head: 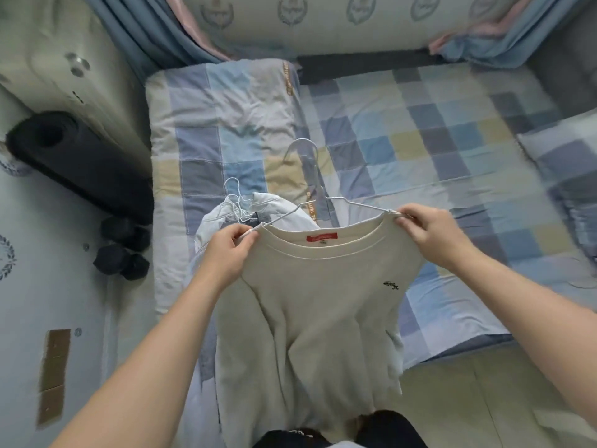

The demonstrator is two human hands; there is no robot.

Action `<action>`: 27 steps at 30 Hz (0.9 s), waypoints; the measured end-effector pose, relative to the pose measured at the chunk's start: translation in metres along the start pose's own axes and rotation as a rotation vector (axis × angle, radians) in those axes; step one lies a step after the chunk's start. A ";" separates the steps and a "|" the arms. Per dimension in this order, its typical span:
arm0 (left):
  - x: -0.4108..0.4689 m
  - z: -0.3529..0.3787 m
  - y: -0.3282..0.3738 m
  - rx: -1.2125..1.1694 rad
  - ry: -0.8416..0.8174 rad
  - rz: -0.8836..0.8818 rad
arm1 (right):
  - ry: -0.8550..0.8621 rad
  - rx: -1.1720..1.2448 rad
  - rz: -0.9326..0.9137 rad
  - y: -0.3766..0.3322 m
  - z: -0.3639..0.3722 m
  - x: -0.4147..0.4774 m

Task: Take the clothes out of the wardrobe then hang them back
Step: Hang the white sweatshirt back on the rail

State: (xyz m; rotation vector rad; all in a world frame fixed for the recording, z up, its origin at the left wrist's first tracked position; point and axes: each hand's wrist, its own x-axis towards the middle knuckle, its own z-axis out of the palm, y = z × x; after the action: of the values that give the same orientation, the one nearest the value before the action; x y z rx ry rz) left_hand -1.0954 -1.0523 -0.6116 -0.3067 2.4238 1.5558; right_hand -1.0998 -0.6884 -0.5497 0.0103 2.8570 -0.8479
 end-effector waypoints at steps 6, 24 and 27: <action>-0.045 0.050 0.081 0.028 -0.105 0.154 | 0.267 0.156 0.126 0.031 -0.067 -0.120; -0.267 0.405 0.304 0.174 -0.451 0.716 | 0.950 0.173 0.465 0.256 -0.237 -0.508; -0.313 0.475 0.330 0.171 -0.559 0.774 | 1.037 0.132 0.554 0.291 -0.254 -0.577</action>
State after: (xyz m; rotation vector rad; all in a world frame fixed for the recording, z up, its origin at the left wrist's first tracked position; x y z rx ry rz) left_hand -0.8564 -0.4702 -0.4204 1.0656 2.2647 1.3774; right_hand -0.5541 -0.2835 -0.4075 1.5955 3.2774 -1.0963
